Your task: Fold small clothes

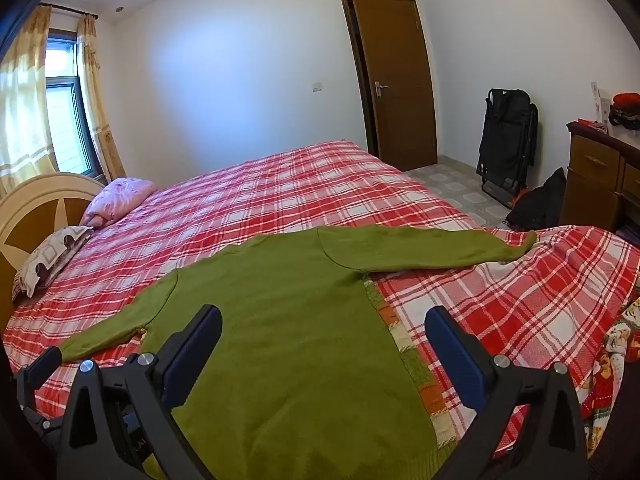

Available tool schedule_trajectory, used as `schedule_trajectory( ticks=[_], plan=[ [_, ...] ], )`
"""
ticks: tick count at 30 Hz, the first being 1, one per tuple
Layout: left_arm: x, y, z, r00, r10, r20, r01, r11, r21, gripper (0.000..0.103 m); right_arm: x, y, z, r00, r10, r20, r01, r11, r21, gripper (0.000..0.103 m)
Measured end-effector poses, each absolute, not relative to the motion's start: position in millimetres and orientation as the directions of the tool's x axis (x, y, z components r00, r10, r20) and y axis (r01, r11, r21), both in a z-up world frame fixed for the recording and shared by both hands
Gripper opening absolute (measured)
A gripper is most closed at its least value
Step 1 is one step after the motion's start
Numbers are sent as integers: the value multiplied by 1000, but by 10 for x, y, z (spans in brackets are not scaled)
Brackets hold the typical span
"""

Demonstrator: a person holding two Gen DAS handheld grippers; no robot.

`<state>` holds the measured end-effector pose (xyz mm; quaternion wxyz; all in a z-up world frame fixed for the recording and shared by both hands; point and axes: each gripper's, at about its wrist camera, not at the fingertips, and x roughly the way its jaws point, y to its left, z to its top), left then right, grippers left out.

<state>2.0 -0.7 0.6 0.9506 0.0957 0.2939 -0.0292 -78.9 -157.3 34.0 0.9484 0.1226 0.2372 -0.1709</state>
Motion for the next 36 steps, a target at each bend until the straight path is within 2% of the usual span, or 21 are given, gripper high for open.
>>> schedule_trajectory(
  ticks=[36],
  plan=[
    [26, -28, -111, 809, -13, -588, 120, 982, 143, 103, -680, -1477, 249, 810, -263, -524, 385, 913, 137, 102]
  ],
)
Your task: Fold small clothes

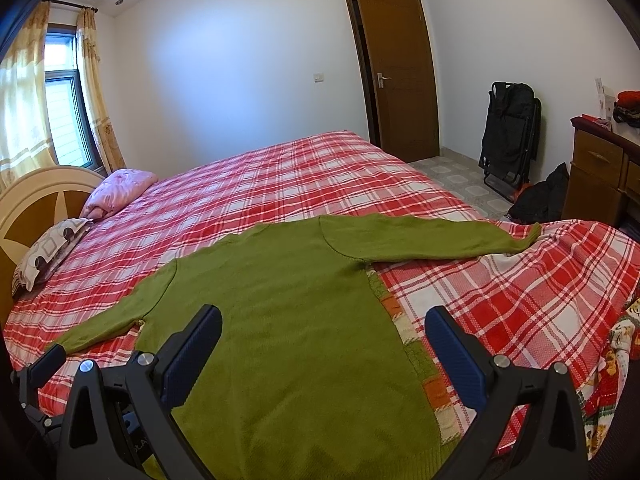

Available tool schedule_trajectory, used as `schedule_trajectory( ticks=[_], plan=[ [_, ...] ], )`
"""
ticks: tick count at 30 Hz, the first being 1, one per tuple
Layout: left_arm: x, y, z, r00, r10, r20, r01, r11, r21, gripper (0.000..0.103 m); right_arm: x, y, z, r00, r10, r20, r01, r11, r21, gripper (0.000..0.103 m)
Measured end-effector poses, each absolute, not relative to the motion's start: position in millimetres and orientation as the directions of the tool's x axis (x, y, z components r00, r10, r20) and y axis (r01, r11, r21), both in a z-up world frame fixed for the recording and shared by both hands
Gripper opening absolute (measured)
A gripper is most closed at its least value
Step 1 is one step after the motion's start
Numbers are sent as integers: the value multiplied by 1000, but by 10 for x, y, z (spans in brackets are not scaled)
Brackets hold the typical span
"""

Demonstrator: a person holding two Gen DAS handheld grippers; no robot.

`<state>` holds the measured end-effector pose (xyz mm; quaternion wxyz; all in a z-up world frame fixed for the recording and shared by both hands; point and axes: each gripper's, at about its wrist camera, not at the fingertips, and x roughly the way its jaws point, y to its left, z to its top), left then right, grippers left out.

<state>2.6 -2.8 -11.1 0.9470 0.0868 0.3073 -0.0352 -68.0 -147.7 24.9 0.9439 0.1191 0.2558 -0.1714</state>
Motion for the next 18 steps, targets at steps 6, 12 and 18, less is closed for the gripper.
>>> schedule_trajectory(
  ticks=[6, 12, 18],
  plan=[
    [76, -23, -134, 799, -15, -601, 119, 984, 134, 103, -644, -1534, 233, 804, -263, -533, 390, 910, 139, 102],
    [129, -37, -172, 790, -13, -613, 118, 984, 131, 103, -585, -1592, 166, 793, -264, -550, 399, 906, 140, 102],
    [209, -44, -212, 782, -25, -623, 127, 985, 120, 103, -477, -1647, 163, 786, -271, -555, 401, 907, 126, 102]
  ],
)
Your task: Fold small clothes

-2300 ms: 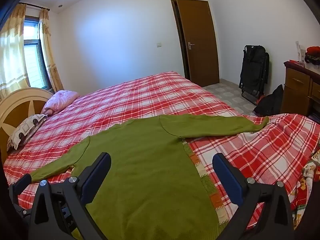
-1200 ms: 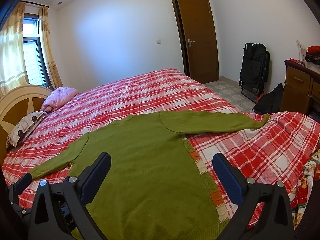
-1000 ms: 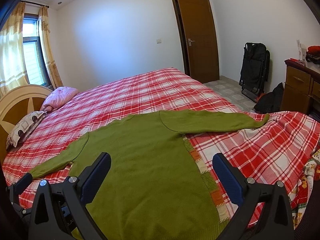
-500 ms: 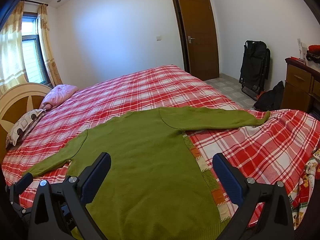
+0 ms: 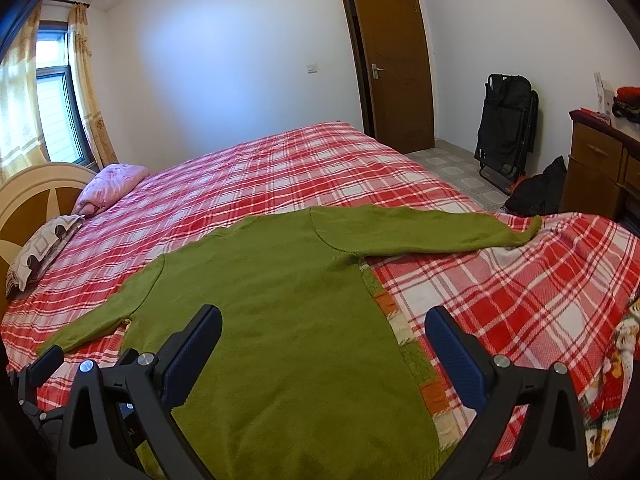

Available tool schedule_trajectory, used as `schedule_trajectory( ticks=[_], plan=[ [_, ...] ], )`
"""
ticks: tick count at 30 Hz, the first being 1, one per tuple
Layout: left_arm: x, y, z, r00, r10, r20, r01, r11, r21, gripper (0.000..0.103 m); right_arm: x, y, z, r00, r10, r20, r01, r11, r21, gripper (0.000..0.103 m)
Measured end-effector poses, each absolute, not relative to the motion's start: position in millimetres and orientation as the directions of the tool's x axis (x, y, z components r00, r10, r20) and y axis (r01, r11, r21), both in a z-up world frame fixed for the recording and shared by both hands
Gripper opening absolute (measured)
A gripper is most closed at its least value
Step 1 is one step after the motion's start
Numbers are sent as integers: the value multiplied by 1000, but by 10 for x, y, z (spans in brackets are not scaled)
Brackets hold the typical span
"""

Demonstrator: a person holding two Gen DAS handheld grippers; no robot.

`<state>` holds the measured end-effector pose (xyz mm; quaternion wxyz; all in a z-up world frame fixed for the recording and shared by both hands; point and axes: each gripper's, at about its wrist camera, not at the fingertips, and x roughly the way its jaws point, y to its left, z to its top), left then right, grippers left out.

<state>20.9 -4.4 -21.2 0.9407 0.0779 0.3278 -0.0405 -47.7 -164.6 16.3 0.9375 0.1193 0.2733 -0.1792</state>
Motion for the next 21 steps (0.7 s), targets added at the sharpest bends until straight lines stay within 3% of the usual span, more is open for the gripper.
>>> schedule_trajectory(
  ticks=[9, 21],
  plan=[
    [466, -124, -189, 786, -46, -616, 148, 982, 115, 103, -176, -1869, 188, 787, -296, -541, 402, 911, 87, 102],
    [854, -298, -282, 763, -81, -641, 178, 980, 88, 103, 326, -2209, -47, 702, -358, -616, 472, 881, 25, 102]
  ],
)
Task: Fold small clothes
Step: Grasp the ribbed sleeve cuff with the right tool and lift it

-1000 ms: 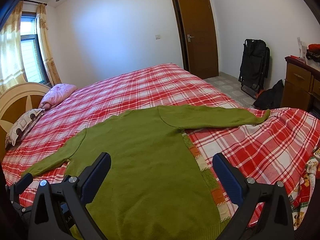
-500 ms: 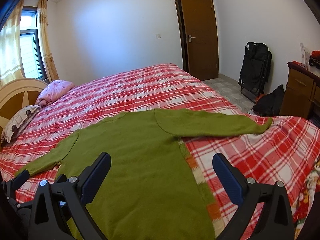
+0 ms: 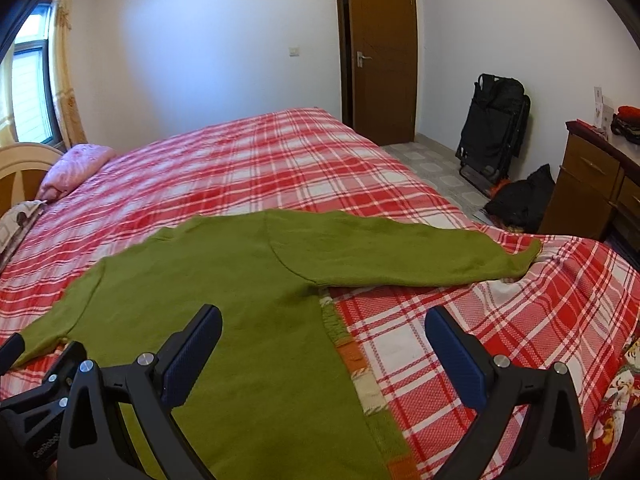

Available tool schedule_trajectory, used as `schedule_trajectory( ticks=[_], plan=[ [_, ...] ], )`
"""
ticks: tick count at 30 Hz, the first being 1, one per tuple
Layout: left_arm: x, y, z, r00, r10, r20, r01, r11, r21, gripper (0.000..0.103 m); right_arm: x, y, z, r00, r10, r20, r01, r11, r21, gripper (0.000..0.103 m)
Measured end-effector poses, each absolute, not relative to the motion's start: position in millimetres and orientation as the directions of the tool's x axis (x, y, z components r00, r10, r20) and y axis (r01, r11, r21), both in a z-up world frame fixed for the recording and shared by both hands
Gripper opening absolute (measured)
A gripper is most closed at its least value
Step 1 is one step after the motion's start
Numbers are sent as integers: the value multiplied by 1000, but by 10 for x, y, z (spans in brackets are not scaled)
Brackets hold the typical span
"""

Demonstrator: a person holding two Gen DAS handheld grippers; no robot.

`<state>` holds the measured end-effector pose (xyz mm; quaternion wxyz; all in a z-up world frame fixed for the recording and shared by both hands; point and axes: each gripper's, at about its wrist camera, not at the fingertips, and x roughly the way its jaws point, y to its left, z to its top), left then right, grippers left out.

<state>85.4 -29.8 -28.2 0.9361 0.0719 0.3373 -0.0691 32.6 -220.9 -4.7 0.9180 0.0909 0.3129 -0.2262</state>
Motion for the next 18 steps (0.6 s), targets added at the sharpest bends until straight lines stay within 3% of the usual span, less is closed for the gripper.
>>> schedule_trajectory(
  ticks=[15, 18],
  plan=[
    [1114, -343, -509, 729, -69, -681, 172, 982, 84, 103, 559, -2916, -263, 661, -341, -668, 523, 848, 85, 101],
    [1139, -341, -523, 738, -71, -671, 173, 981, 87, 103, 472, -3440, -215, 641, -388, -662, 589, 802, 101, 74]
  ],
)
